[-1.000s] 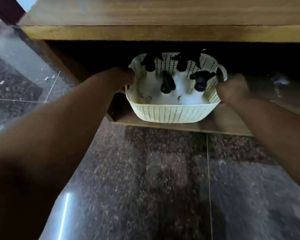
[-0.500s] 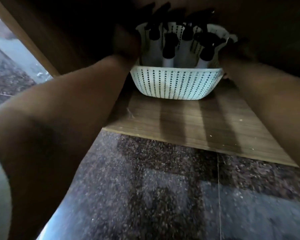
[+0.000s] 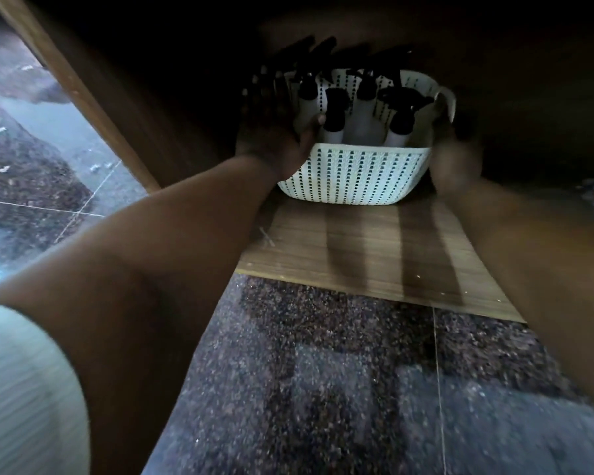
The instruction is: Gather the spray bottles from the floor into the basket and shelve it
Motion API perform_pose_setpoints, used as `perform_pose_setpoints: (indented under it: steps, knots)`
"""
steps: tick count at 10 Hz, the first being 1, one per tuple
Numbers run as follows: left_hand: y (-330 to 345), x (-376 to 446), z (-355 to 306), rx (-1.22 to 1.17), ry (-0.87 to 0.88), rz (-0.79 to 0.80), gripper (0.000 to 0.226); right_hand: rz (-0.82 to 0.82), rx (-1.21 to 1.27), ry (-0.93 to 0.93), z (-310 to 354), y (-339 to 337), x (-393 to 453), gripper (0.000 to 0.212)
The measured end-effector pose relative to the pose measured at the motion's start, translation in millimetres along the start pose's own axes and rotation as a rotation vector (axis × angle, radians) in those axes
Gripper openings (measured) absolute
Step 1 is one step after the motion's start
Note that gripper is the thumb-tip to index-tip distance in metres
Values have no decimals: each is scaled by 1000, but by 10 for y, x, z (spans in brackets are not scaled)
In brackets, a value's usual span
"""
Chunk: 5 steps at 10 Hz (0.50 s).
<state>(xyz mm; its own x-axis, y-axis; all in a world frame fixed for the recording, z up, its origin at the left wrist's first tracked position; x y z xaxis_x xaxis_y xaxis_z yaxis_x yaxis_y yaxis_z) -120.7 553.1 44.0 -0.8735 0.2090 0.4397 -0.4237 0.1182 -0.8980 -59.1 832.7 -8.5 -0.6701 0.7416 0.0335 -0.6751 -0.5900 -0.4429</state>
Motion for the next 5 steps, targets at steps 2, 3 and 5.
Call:
perform_pose_setpoints:
  steps: [2, 3, 5]
  knots:
    - [-207, -264, -18, -53, 5, -60, 90, 161, -333, -382, -169, -132, -577, 76]
    - [-299, -686, -86, -54, 111, 73, 91, 122, -598, -417, -143, -306, -796, 74]
    - [-876, -1628, -407, -131, 173, 296, 81, 264, -793, -206, -11, -741, -1417, 77]
Point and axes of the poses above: each hand's wrist, its own x-axis towards the middle knuckle, its own y-axis out of the palm, z = x × y, the point moved 7 cm from there along x, towards the middle knuckle, and after that the axes turned 9 degrees about -z, right-handed, at the moved point
